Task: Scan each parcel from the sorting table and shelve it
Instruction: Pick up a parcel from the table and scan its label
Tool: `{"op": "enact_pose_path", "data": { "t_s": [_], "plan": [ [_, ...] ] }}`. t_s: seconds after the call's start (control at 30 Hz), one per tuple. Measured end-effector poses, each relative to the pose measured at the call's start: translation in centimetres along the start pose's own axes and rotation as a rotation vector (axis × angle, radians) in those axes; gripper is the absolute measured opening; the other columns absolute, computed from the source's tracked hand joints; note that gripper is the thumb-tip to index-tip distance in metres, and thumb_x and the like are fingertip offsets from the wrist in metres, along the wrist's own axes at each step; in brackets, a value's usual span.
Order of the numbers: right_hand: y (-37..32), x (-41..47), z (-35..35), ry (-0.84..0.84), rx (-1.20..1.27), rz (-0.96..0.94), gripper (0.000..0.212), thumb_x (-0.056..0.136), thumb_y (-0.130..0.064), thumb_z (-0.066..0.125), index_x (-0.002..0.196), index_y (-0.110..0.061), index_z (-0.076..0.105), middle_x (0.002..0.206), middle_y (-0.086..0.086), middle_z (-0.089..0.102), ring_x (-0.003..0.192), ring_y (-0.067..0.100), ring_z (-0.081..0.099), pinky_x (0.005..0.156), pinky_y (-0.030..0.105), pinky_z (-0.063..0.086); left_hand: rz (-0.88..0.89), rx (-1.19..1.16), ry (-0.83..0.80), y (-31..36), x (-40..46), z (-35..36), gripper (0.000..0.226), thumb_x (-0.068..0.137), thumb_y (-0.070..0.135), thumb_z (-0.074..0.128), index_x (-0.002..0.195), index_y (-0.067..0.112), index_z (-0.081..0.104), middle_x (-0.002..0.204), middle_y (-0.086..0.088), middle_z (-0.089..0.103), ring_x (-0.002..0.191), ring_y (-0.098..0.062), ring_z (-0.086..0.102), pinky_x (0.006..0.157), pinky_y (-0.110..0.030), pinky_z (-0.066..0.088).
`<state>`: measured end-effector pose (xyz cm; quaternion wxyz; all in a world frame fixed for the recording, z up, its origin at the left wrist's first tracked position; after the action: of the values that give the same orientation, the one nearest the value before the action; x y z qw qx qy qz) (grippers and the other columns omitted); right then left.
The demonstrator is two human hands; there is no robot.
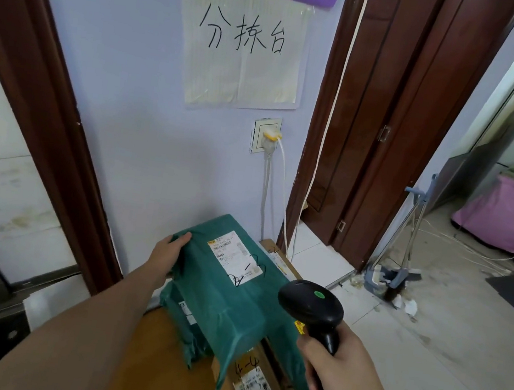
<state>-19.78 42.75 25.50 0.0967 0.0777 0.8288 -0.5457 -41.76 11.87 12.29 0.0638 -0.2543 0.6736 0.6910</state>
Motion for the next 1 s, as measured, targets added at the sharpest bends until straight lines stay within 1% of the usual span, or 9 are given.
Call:
{"op": "enact_pose_path", "data": {
  "t_s": [0.27,0.37,0.5,0.57,0.67,0.73,0.83,0.9,1.0],
  "plan": [
    [-0.5,0.4,1.1,-0.024,0.012,-0.017,0.005,0.098,-0.016,0.058,0.100,-0.017,0.054,0.051,0.005,0.055,0.043,0.019,0.051,0.052,0.024,0.051,-0.114,-0.262,0.272,-2.7,-1.1,0.6,0.125,0.063,0.070,0.087,0.154,0.010,0.025,0.148,-0.016,0.047,0.129,-0.036,0.053,0.107,-0.055,0.050],
    [-0.8,0.4,1.5,-0.052,0.016,-0.031,0.005,0.098,-0.015,0.058,0.098,-0.017,0.054,0.054,0.007,0.055,0.043,0.019,0.050,0.051,0.024,0.051,-0.131,-0.320,0.272,-4.5,-4.1,1.8,0.128,0.038,0.080,0.088,0.135,0.014,0.037,0.139,-0.014,0.051,0.122,-0.036,0.056,0.104,-0.057,0.051],
    [-1.3,0.2,1.9,-0.064,0.027,-0.055,0.004,0.097,-0.014,0.058,0.097,-0.014,0.054,0.054,0.008,0.054,0.042,0.018,0.049,0.049,0.022,0.050,-0.244,-0.299,0.169,-9.0,-6.8,4.2,0.152,0.028,0.082,0.090,0.154,0.035,0.021,0.153,-0.012,0.041,0.134,-0.040,0.049,0.110,-0.064,0.042],
    [-1.6,0.1,2.1,-0.063,0.031,-0.065,0.005,0.097,-0.015,0.059,0.097,-0.014,0.054,0.053,0.007,0.054,0.042,0.017,0.050,0.049,0.021,0.049,-0.333,-0.311,0.068,-10.0,-8.3,5.8,0.152,0.029,0.081,0.092,0.155,0.041,0.016,0.152,-0.012,0.044,0.131,-0.043,0.051,0.108,-0.067,0.042],
    [-1.8,-0.2,2.2,-0.074,0.049,-0.064,0.005,0.097,-0.015,0.059,0.099,-0.016,0.054,0.054,0.008,0.054,0.043,0.017,0.050,0.049,0.022,0.049,-0.402,-0.316,-0.050,-10.2,-10.2,7.1,0.134,0.056,0.066,0.092,0.159,0.036,0.011,0.150,-0.016,0.046,0.132,-0.045,0.051,0.108,-0.069,0.040],
    [-1.7,-0.6,2.0,-0.071,0.063,-0.062,0.005,0.097,-0.015,0.059,0.099,-0.015,0.054,0.055,0.007,0.054,0.043,0.017,0.050,0.048,0.023,0.049,-0.410,-0.289,-0.074,-10.2,-10.6,7.3,0.129,0.060,0.062,0.091,0.159,0.034,0.013,0.148,-0.017,0.047,0.130,-0.045,0.052,0.108,-0.069,0.041],
    [-1.6,-1.1,1.6,-0.060,0.051,-0.076,0.004,0.098,-0.014,0.058,0.098,-0.015,0.054,0.055,0.007,0.054,0.042,0.018,0.050,0.049,0.022,0.049,-0.409,-0.290,-0.063,-10.2,-10.3,6.7,0.130,0.054,0.062,0.094,0.157,0.033,0.021,0.143,-0.016,0.051,0.120,-0.043,0.057,0.103,-0.064,0.047],
    [-1.4,-1.4,1.4,-0.055,0.050,-0.082,0.005,0.098,-0.014,0.058,0.098,-0.016,0.053,0.054,0.008,0.054,0.042,0.018,0.049,0.048,0.022,0.049,-0.388,-0.326,-0.049,-10.3,-9.9,6.1,0.140,0.043,0.063,0.098,0.158,0.029,0.025,0.142,-0.016,0.053,0.113,-0.038,0.060,0.099,-0.054,0.053],
    [-1.3,-1.7,1.5,-0.055,0.052,-0.075,0.004,0.098,-0.014,0.058,0.097,-0.015,0.054,0.054,0.007,0.054,0.041,0.017,0.049,0.049,0.022,0.050,-0.360,-0.356,-0.047,-10.4,-9.4,5.7,0.154,0.031,0.065,0.101,0.159,0.023,0.026,0.143,-0.015,0.054,0.122,-0.036,0.058,0.107,-0.051,0.050]
  ]
}}
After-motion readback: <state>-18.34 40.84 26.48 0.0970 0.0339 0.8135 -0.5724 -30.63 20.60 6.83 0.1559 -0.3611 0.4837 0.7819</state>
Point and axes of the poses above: each hand's wrist, its own x-axis towards the middle knuckle, its own z-axis out of the palm, y = z × x, the point moved 4 cm from there along x, towards the middle knuckle
